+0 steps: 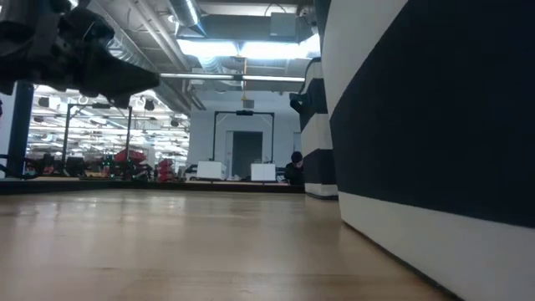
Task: Sort clothes
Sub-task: Return to Home Position
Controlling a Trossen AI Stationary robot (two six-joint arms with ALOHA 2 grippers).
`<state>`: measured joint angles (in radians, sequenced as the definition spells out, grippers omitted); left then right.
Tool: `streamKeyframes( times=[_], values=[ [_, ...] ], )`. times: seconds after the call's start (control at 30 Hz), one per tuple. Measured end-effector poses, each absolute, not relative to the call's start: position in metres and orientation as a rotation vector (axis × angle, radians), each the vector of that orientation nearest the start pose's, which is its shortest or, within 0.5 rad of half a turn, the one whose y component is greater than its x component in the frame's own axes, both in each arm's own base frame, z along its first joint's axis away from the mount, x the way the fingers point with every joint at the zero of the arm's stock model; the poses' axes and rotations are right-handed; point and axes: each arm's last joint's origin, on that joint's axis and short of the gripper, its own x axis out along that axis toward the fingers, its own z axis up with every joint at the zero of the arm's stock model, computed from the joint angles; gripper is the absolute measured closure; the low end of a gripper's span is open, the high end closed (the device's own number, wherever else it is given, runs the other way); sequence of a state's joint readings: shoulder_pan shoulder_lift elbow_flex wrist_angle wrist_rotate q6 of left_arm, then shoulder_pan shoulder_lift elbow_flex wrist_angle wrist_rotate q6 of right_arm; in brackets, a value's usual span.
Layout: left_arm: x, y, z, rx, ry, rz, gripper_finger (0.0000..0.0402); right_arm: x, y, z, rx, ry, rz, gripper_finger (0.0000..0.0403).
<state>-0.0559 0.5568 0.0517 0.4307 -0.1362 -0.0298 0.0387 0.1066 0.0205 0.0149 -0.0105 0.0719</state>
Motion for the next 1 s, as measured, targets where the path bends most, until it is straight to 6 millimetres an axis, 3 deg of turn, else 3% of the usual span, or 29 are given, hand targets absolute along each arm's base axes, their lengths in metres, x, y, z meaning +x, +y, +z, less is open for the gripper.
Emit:
streamKeyframes(
  times=[0.23, 0.53, 1.0],
  values=[
    [0.124, -0.003, 0.162, -0.047, 0.068, 0.085, 0.0329, 0.103, 0.004, 0.163, 0.073, 0.072, 0.054, 0.0391],
    [0.113, -0.002, 0.166, -0.04, 0.026, 0.086, 0.0329, 0.096, 0.005, 0.171, 0.077, -0.023, 0.093, 0.0391],
    [0.1, -0.002, 0.166, -0.046, 0.007, 0.086, 0.0329, 0.097, 0.005, 0.169, 0.078, -0.027, 0.097, 0.0391]
  ],
)
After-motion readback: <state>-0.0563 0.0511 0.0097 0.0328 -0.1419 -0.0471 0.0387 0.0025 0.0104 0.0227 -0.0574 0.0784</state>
